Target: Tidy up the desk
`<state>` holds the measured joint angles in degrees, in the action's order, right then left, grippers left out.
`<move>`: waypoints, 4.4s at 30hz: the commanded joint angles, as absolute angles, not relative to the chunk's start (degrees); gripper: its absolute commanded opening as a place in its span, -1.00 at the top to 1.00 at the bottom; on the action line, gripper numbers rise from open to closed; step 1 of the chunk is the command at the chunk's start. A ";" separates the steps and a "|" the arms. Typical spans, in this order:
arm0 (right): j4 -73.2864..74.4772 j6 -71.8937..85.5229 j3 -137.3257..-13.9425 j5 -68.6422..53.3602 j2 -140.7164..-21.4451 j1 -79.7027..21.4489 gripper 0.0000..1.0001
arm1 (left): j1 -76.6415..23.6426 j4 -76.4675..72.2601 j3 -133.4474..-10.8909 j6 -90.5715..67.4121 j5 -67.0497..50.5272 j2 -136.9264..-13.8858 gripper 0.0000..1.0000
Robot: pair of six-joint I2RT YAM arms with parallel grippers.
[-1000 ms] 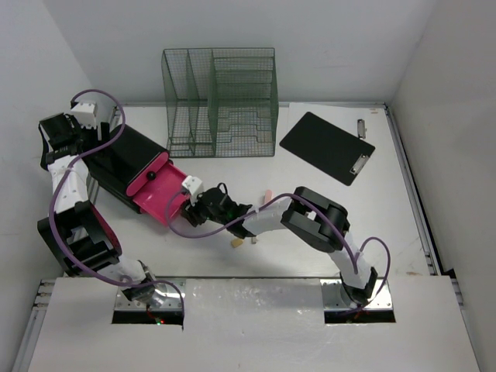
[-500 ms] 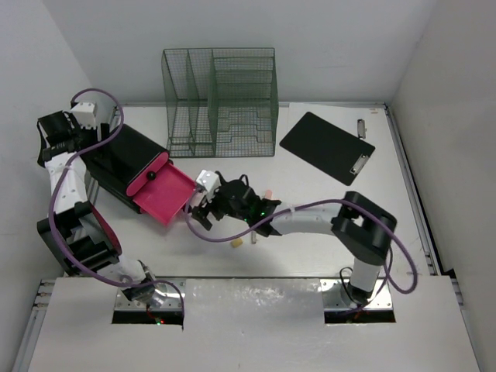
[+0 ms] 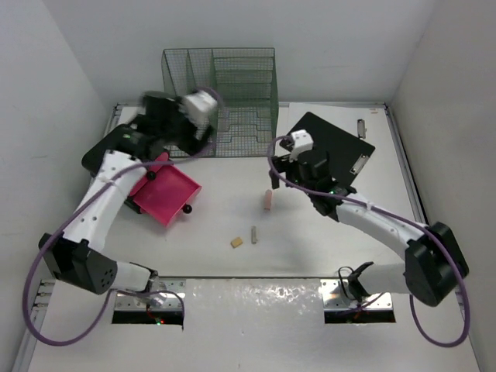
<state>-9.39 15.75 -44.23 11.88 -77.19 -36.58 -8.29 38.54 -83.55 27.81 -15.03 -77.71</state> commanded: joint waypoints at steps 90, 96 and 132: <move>-2.99 31.19 -40.43 1.59 -84.11 -47.54 -0.19 | -8.61 44.47 -70.75 27.77 -11.44 -75.24 -0.22; -1.32 34.01 -42.27 1.23 -89.55 -50.62 -0.21 | -6.25 43.51 -72.33 27.77 -6.77 -74.62 -0.23; -20.66 -8.96 -87.67 1.70 -116.35 -61.35 1.00 | 34.44 39.20 -78.05 31.46 -20.83 -77.60 -0.39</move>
<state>-14.33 0.30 -80.09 7.86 -109.47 -60.20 32.53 40.93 -75.77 31.03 -18.33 -77.32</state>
